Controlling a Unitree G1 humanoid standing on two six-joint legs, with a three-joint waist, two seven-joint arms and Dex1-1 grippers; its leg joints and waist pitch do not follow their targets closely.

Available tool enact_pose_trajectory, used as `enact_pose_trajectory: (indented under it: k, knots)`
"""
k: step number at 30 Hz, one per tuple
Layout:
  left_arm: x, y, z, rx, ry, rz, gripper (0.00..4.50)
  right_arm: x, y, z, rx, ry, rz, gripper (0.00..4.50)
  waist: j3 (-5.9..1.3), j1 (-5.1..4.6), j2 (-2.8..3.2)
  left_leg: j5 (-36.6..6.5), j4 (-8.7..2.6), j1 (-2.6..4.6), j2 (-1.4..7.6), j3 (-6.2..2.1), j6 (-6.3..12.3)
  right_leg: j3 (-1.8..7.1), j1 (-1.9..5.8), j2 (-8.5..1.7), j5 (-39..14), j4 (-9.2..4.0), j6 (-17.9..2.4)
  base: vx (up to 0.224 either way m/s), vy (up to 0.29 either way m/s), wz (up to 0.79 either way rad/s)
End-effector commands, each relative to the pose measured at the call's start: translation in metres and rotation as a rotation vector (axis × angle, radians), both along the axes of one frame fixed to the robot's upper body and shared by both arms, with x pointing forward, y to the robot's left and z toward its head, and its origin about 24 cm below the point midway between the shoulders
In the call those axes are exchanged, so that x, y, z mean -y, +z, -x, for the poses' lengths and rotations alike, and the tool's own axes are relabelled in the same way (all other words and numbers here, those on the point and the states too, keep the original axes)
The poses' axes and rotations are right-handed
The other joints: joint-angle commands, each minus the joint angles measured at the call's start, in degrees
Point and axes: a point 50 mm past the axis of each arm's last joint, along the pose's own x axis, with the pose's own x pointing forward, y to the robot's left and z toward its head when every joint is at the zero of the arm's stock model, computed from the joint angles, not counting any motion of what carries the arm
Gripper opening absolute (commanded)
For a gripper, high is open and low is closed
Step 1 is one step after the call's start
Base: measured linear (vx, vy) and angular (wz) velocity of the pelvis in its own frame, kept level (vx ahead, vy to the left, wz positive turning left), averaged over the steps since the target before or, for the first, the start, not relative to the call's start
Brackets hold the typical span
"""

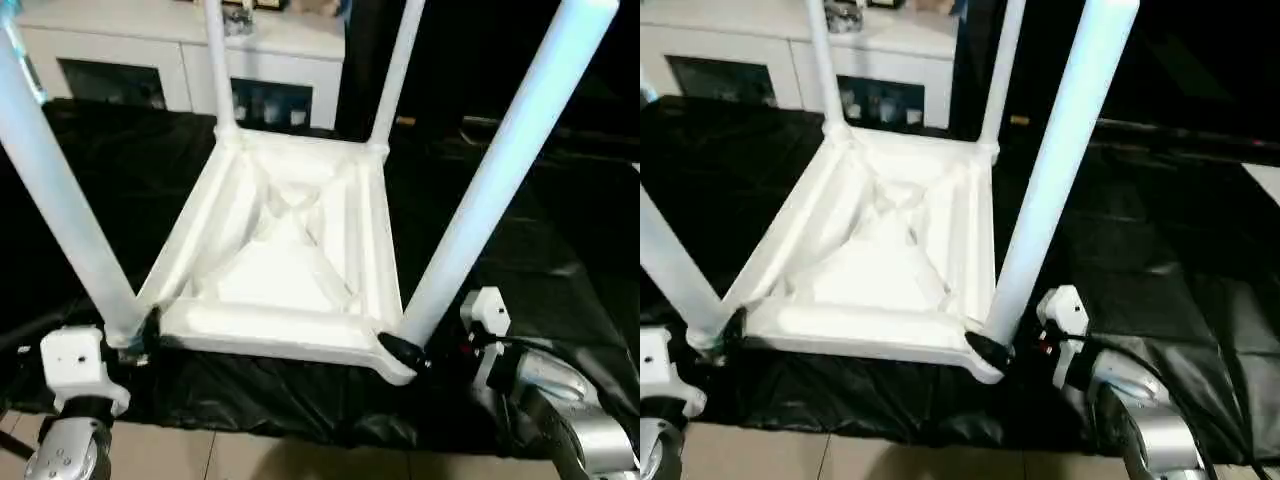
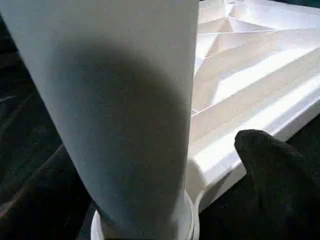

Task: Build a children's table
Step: Flip table

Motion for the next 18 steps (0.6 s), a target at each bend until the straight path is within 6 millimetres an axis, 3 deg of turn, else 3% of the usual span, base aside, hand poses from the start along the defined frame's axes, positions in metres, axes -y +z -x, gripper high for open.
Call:
enact_pose_trajectory:
  k: [1,3,6,7,8,9,14,15,18]
  knots:
    - [0.006,-0.002,-0.006,-0.017,-0.047,0.006,4.46,0.02,0.003,-0.008,0.033,-0.136,0.021,4.5,-1.82,0.03,0.82,-16.7,-5.15,0.66,0.18,0.26,-0.29,1.01,1.11,-1.07,-7.7,-3.97,-8.0,0.0,0.0,0.0]
    - [0.007,-0.001,-0.012,-0.008,-0.051,0.01,4.46,0.03,0.005,-0.012,0.048,-0.228,0.019,4.5,-1.68,-0.11,1.2,-18.7,-5.21,0.78,0.1,0.26,-0.85,1.09,0.87,-1.04,-10.3,-4.2,-7.9,0.0,0.0,0.0]
    - [0.012,0.0,-0.018,0.012,-0.063,0.032,4.46,0.04,0.006,-0.015,0.052,-0.294,0.023,4.5,-1.66,-0.22,0.47,-19.9,-5.2,0.61,0.06,0.24,-0.9,1.13,0.93,-1.14,-14.0,-4.5,-7.0,0.0,0.0,0.0]
    - [0.016,0.001,-0.02,0.021,-0.073,0.043,4.28,0.043,0.007,-0.015,0.054,-0.319,0.028,4.5,-1.65,-0.16,0.71,-19.8,-5.19,0.65,0.07,0.21,-0.92,1.18,0.83,-1.16,-14.7,-4.51,-6.9,0.0,0.0,0.0]
    - [0.024,0.005,-0.023,0.045,-0.099,0.065,4.28,0.049,0.009,-0.015,0.055,-0.356,0.029,4.5,-1.65,-0.34,0.02,-19.4,-5.13,0.6,0.13,0.32,-0.78,1.21,0.84,-1.15,-14.7,-4.63,-6.8,0.0,0.0,0.0]
    - [0.027,0.006,-0.023,0.054,-0.108,0.073,4.17,0.05,0.01,-0.015,0.054,-0.364,0.025,4.5,-1.76,-0.1,0.37,-18.1,-5.11,0.63,0.2,0.27,-0.73,1.25,0.95,-1.22,-13.8,-4.42,-7.1,0.0,0.0,0.0]
    - [0.032,0.006,-0.026,0.048,-0.105,0.082,3.77,0.034,0.012,-0.008,0.053,-0.273,0.021,4.5,-1.81,-0.42,0.23,-16.2,-4.95,0.35,0.13,0.36,-0.02,1.2,1.11,-0.95,-11.7,-4.25,-6.4,0.0,0.0,0.0]
    - [0.03,0.001,-0.026,0.03,-0.085,0.079,3.71,0.024,0.009,-0.002,0.042,-0.214,0.014,4.5,-1.77,-0.5,0.14,-16.2,-4.96,0.26,0.14,0.34,0.18,1.18,1.1,-0.94,-11.6,-4.28,-6.3,0.0,0.0,0.0]
    - [0.027,0.0,-0.027,0.03,-0.056,0.084,3.44,0.02,0.006,0.001,0.033,-0.208,0.015,4.5,-1.76,-0.53,0.11,-16.7,-5.02,0.35,0.17,0.33,0.27,1.16,0.93,-0.93,-12.6,-4.36,-6.1,0.0,0.0,0.0]
